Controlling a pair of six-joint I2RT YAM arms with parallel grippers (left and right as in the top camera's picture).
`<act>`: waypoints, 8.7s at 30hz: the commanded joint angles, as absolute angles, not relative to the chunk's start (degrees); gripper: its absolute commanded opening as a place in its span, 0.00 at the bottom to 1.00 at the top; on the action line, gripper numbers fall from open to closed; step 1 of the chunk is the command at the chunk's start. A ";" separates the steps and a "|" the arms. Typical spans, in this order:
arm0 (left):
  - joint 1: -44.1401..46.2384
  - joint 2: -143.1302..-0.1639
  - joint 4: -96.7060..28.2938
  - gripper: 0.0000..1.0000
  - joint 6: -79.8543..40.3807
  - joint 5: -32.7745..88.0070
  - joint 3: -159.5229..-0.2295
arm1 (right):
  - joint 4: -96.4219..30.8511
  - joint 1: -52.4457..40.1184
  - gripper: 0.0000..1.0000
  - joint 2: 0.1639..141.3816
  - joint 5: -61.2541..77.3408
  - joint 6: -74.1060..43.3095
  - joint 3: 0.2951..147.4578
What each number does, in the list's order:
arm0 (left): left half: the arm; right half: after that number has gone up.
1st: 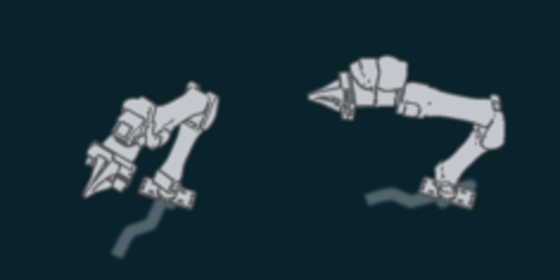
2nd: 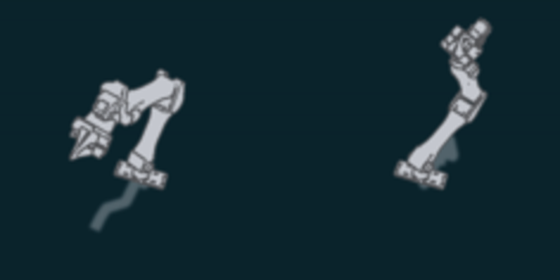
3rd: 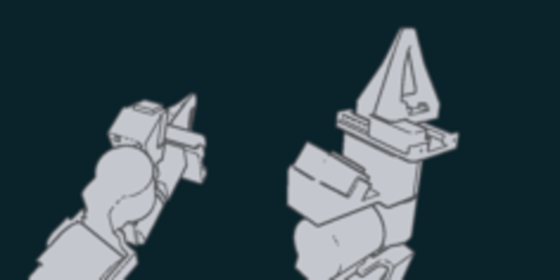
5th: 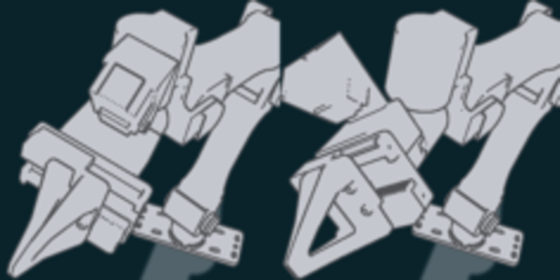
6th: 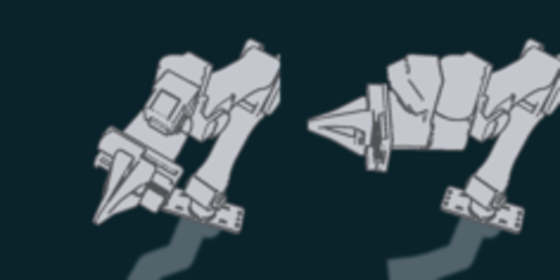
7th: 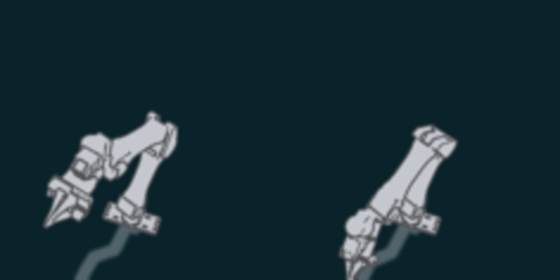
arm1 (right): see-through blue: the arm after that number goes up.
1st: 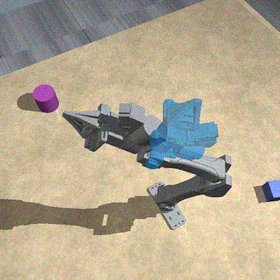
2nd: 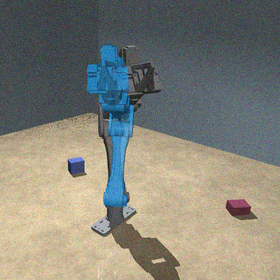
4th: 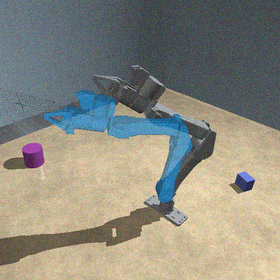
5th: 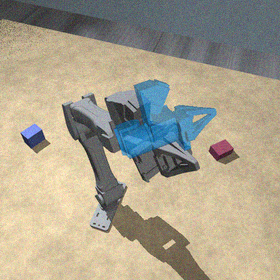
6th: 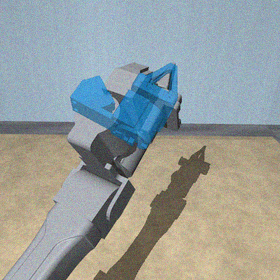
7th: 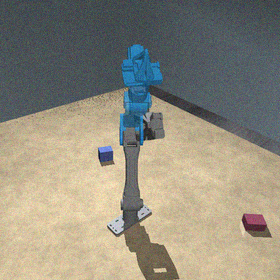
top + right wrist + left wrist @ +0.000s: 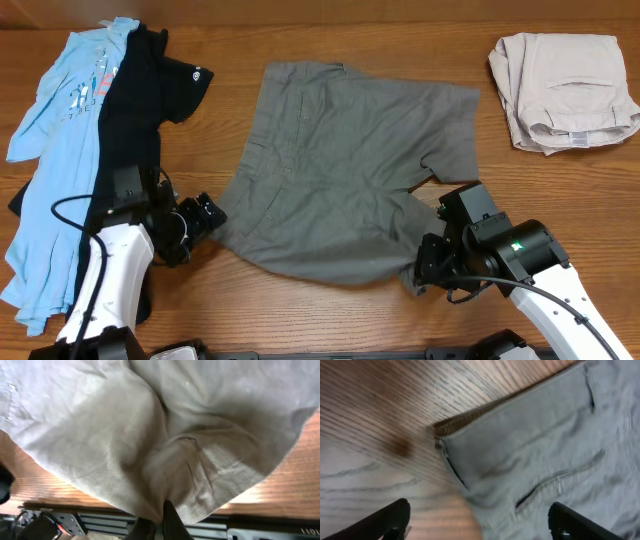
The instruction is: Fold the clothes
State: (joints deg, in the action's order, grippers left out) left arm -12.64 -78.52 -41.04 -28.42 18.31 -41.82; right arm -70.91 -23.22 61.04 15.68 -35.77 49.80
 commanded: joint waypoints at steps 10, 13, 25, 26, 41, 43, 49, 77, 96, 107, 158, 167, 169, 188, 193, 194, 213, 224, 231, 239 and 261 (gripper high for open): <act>-12.73 -78.54 -33.76 0.82 -39.27 16.05 -35.66 | -68.60 -22.79 0.04 60.55 13.32 -35.94 51.13; -12.73 -78.54 -33.52 0.77 -39.79 14.72 -35.66 | -68.58 -22.79 0.04 60.55 12.88 -35.94 51.13; -12.49 -82.98 -27.09 0.66 -42.02 13.26 -35.40 | -68.49 -22.79 0.04 60.55 12.91 -35.97 51.13; -12.27 -83.66 -26.72 0.66 -42.37 13.47 -35.40 | -68.45 -22.79 0.04 60.55 12.91 -35.97 51.13; -8.78 -87.92 -17.80 0.04 -41.78 20.64 -36.53 | -68.71 -22.79 0.04 60.53 12.91 -36.32 51.13; -9.67 -87.35 -19.79 0.04 -38.44 21.96 -38.41 | -69.38 -22.79 0.04 60.53 12.91 -37.32 51.13; -15.14 -78.48 -35.83 0.04 -31.18 21.61 -47.62 | -75.42 -22.79 0.04 59.77 12.84 -37.52 54.37; -18.04 -48.53 -58.63 0.04 -24.47 8.32 -56.49 | -77.67 -22.79 0.04 63.57 3.22 -31.40 74.39; -17.96 -69.93 -32.99 0.04 -28.42 5.96 -56.49 | -42.09 -16.03 0.04 83.53 -8.29 -21.02 74.39; -12.25 -78.22 -17.58 0.04 -28.73 6.90 -56.49 | -34.57 -15.35 0.04 93.60 -8.10 -19.70 74.37; -7.44 -89.23 -18.96 1.00 -11.53 14.39 -57.65 | -38.83 -9.67 0.82 111.20 6.42 -11.53 77.10; -7.44 -89.25 -19.51 0.98 -11.55 14.17 -57.65 | -36.45 -9.67 0.74 114.59 6.76 -12.43 77.10; -7.44 -89.23 -19.55 0.98 -11.55 13.96 -57.65 | -35.73 -9.67 0.72 114.56 6.74 -12.69 77.10; -7.42 -89.25 -19.53 0.98 -11.55 12.23 -57.65 | -36.05 -9.54 0.14 113.16 6.68 -15.03 80.27; -7.42 -89.25 -19.55 0.98 -11.55 12.01 -57.65 | -39.07 -9.54 0.11 111.55 3.44 -15.05 86.43; -7.42 -89.25 -19.53 0.98 -11.55 11.99 -57.65 | -39.27 -9.54 0.11 111.53 2.33 -15.05 87.57; -7.46 -89.25 -19.51 1.00 -11.49 7.29 -57.65 | -37.76 -4.01 0.91 111.09 -3.70 -14.79 89.78; -7.49 -89.34 -19.11 1.00 -7.44 7.92 -57.65 | -49.10 -4.89 0.96 102.43 17.12 -9.69 89.76; -7.57 -94.17 -14.20 1.00 -6.26 15.75 -57.67 | -48.34 -7.73 0.95 103.00 18.61 -8.97 83.68; -7.64 -105.38 -8.29 1.00 -6.42 24.08 -60.71 | -42.17 -8.03 0.92 103.02 18.61 -8.95 76.38; -11.46 -109.16 -7.38 1.00 -3.14 24.69 -61.43 | -40.34 -8.03 0.90 103.11 18.59 -9.52 74.94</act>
State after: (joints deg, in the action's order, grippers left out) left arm -11.73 -107.85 -7.11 -5.30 23.44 -60.27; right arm -40.58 -8.23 103.09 17.82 -9.19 75.40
